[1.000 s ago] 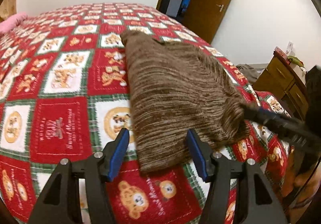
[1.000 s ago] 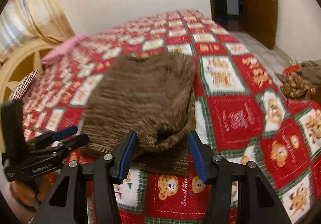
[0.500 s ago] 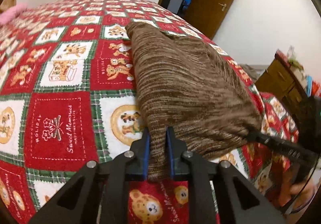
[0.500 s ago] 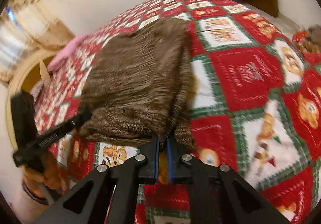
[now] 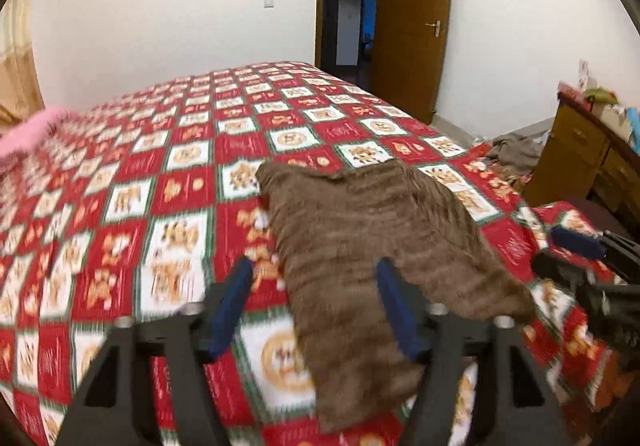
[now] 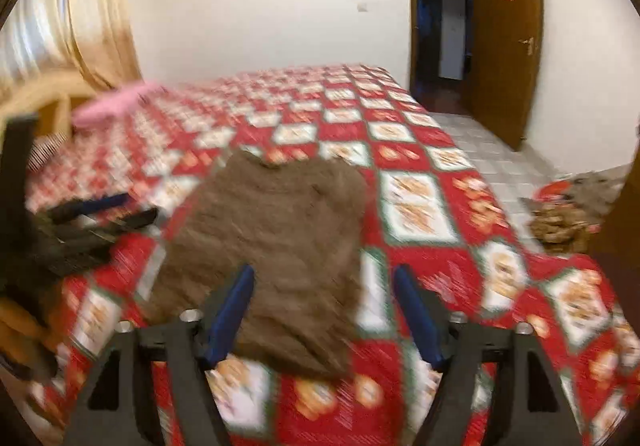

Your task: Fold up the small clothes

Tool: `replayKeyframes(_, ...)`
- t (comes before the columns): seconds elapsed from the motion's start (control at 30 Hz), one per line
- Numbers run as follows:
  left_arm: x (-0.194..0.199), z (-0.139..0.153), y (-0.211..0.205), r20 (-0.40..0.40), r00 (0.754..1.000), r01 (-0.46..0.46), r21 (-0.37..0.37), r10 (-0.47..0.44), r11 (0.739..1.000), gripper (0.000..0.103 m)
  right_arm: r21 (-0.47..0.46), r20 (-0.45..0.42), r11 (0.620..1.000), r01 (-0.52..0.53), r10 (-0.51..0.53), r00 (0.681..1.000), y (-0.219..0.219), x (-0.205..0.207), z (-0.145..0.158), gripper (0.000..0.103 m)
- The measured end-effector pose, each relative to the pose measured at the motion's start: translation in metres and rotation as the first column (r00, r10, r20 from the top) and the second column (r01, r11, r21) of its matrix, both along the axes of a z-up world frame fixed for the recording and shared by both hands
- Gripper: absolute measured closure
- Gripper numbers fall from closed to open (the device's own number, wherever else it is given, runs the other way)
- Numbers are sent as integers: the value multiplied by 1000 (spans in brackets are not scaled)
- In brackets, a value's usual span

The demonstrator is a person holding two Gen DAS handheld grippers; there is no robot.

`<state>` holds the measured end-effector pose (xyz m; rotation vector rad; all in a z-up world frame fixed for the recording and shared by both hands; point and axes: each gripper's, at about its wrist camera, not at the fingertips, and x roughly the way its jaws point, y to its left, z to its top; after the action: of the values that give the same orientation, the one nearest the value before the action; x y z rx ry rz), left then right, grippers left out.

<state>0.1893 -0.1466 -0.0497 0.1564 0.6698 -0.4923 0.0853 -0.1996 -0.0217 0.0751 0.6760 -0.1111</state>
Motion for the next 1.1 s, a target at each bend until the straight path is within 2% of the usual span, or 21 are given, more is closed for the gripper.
replayKeyframes(0.03,7,-6,-8,-2,1000,-19,39,20,999,66,9,-20,1000,1,-1,1000,1,10,-2,102)
replayKeyframes(0.1,15,-17,-16,-25,999,-42,63,43,997,71,53,-49,999,8,-5,999,-1,33,-13,103)
replayKeyframes(0.2,25,-34,-20,-47,995,-85,105,90,991,71,104,-109,995,10,1,994,-3,55,-41,103)
replayKeyframes(0.27,28,-41,-20,-64,992,-97,109,105,989,71,192,-183,980,44,-8,983,-10,65,-68,103)
replayKeyframes(0.3,29,-44,-21,-66,992,-103,115,111,988,71,253,-164,966,49,-7,986,-15,65,-76,103)
replayKeyframes(0.37,28,-46,-24,-55,993,-101,128,109,987,70,290,-133,956,47,-8,991,-19,60,-79,103)
replayKeyframes(0.57,32,-47,-27,-58,991,-110,124,118,986,67,286,-130,958,11,28,991,-17,55,-75,103)
replayKeyframes(0.6,32,-46,-26,-65,991,-109,123,117,986,66,298,-134,955,5,36,990,-18,53,-73,103)
replayKeyframes(0.63,32,-45,-26,-66,991,-109,126,118,986,60,317,-134,948,8,36,990,-22,52,-70,103)
replayKeyframes(0.67,33,-44,-25,-64,991,-112,130,121,985,49,351,-115,936,17,25,993,-28,48,-65,102)
replayKeyframes(0.7,34,-42,-24,-64,990,-116,130,125,985,42,387,-72,922,26,2,997,-38,44,-59,102)
replayKeyframes(0.73,35,-40,-23,-68,990,-117,117,126,986,33,422,-23,906,39,-32,999,-50,36,-52,102)
replayKeyframes(0.77,37,-37,-20,-81,989,-114,84,120,990,31,439,-5,897,55,-59,998,-56,32,-48,100)
replayKeyframes(0.83,41,-33,-18,-109,988,-104,32,107,994,30,467,-15,878,102,-107,994,-75,30,-44,98)
replayKeyframes(0.93,48,-25,-16,-140,988,-74,-68,64,995,30,489,-56,862,134,-123,991,-90,34,-48,98)
replayKeyframes(0.97,49,-23,-16,-141,989,-64,-93,51,994,30,521,-59,843,132,-118,991,-95,34,-51,97)
replayKeyframes(1.03,54,-21,-18,-145,989,-44,-144,23,989,29,597,-79,791,135,-109,991,-106,37,-61,74)
replayKeyframes(1.07,56,-22,-20,-149,989,-40,-154,17,987,28,637,-72,760,128,-106,992,-109,38,-65,41)
replayKeyframes(1.1,60,-23,-23,-157,988,-36,-161,11,986,25,661,-53,740,125,-120,991,-111,39,-67,25)
